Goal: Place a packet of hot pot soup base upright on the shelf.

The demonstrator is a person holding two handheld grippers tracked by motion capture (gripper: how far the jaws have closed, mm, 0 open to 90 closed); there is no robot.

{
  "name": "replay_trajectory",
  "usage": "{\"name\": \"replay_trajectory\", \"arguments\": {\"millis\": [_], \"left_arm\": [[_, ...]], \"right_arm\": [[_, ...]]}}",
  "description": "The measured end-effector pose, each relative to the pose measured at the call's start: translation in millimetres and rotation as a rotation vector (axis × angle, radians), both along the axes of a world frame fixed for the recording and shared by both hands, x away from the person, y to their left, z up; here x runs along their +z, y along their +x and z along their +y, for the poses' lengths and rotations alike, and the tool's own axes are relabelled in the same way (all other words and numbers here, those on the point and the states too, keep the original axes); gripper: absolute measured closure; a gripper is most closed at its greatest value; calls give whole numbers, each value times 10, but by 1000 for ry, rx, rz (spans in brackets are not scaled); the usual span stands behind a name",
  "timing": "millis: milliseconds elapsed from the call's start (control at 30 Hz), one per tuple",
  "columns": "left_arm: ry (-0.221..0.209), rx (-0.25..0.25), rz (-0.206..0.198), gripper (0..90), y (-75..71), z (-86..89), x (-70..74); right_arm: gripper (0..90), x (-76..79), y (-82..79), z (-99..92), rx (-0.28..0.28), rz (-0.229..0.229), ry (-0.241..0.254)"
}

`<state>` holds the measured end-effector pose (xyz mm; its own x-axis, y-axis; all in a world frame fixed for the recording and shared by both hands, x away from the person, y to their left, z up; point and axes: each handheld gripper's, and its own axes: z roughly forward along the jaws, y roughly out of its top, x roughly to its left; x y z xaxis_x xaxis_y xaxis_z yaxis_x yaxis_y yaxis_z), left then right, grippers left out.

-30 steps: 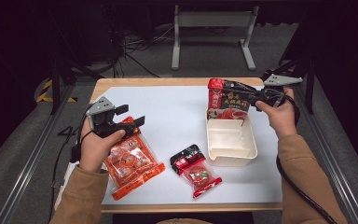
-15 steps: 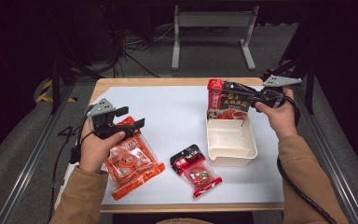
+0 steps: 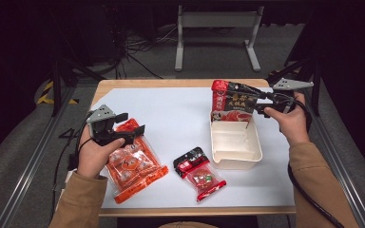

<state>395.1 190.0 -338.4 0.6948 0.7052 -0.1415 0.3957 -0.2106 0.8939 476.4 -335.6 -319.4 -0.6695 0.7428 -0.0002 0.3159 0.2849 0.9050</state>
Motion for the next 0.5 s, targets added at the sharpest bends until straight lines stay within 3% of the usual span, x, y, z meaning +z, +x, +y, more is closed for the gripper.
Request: {"name": "replay_trajectory", "arguments": {"millis": [133,233,500], "left_arm": [[13,-5,-10,161,-5,27,2],[16,-3,-10,160,-10,68,5],[27,0,-18,165,-20,196,27]], "right_arm": [[358,30,-91,-80,-8,0,30],[353,32,-163,-115,-14,4,8],[345,49,-383,-213,-33,10,6]]}}
